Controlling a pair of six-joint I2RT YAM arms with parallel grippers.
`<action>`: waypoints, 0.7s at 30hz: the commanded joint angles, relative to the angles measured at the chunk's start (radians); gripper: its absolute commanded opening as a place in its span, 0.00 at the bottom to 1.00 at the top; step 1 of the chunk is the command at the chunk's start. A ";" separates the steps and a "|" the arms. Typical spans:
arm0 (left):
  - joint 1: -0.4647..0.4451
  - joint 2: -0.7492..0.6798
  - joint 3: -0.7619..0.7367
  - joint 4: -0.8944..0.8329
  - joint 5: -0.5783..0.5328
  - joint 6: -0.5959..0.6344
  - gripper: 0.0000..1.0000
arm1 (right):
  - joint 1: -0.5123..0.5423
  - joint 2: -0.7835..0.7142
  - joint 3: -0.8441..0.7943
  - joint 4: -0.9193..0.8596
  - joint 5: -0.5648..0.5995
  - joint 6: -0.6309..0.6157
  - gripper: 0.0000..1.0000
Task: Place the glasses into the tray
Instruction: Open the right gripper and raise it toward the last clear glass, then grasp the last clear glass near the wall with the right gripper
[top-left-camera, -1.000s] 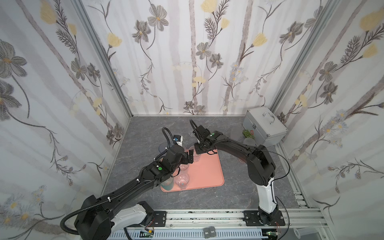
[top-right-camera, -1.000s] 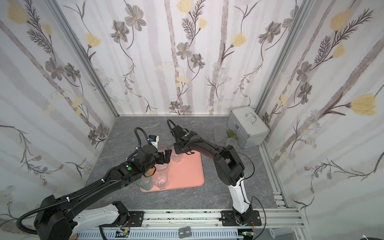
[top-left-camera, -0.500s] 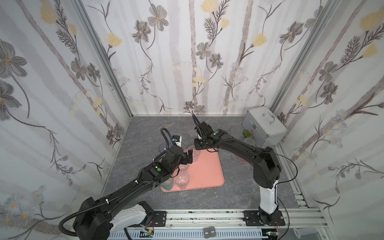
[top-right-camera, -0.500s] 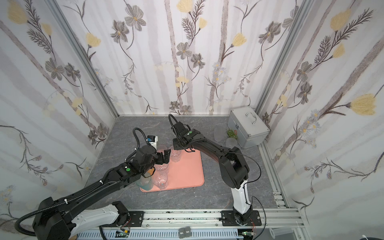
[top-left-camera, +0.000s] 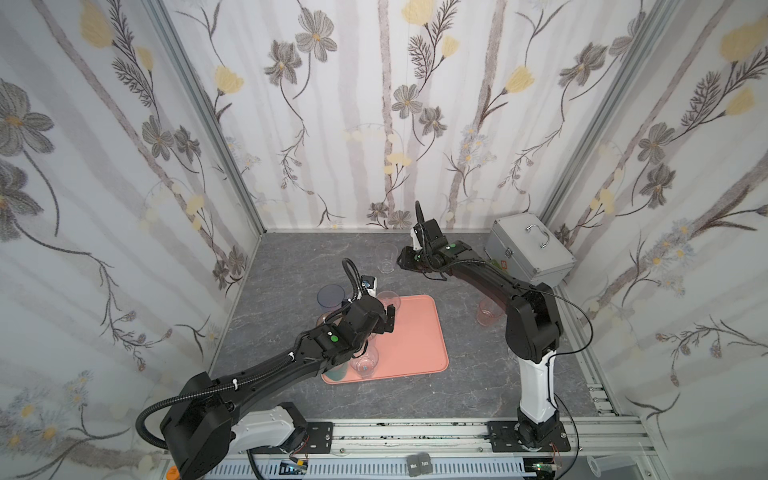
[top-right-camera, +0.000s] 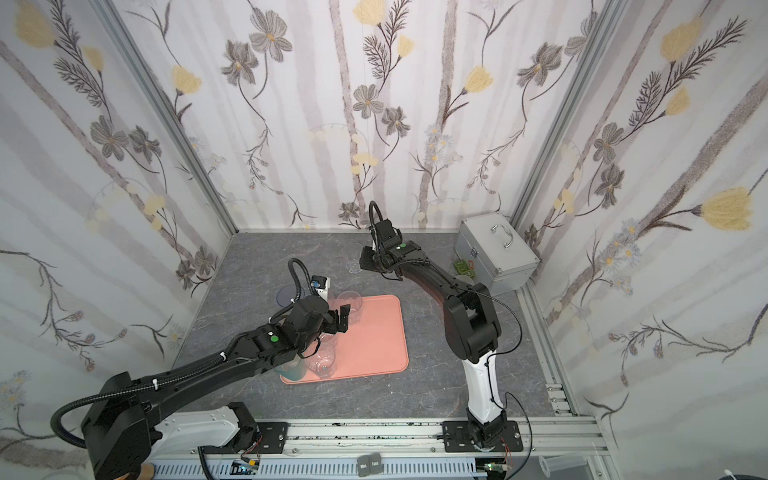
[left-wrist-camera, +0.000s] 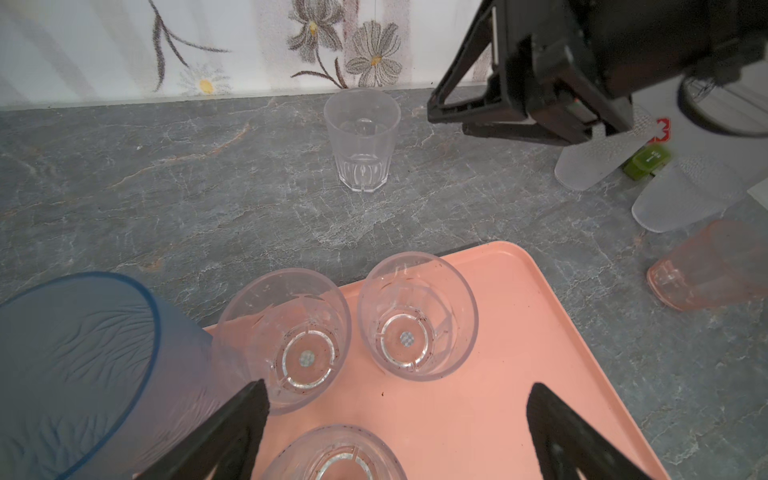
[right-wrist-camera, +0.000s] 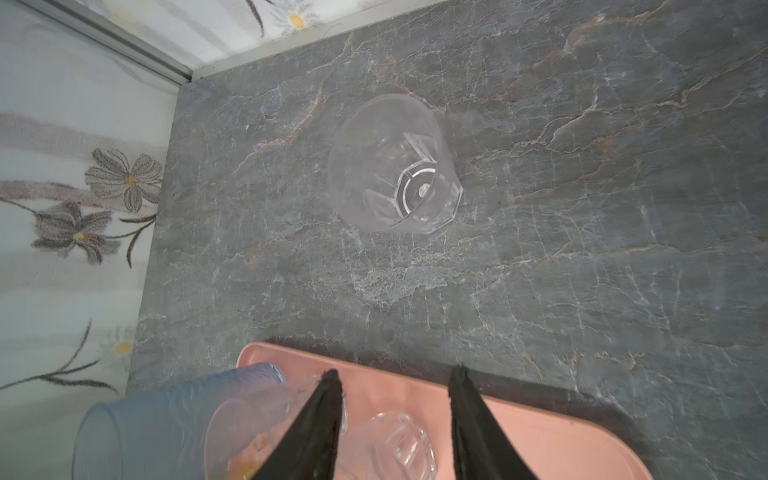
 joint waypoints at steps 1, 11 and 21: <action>-0.007 0.030 0.004 0.051 -0.028 0.049 1.00 | -0.019 0.067 0.058 0.105 -0.024 0.069 0.45; -0.011 0.081 0.004 0.088 0.011 0.061 1.00 | -0.053 0.302 0.299 0.124 -0.061 0.109 0.46; -0.013 0.089 -0.003 0.111 0.036 0.053 1.00 | -0.074 0.411 0.374 0.167 -0.072 0.107 0.43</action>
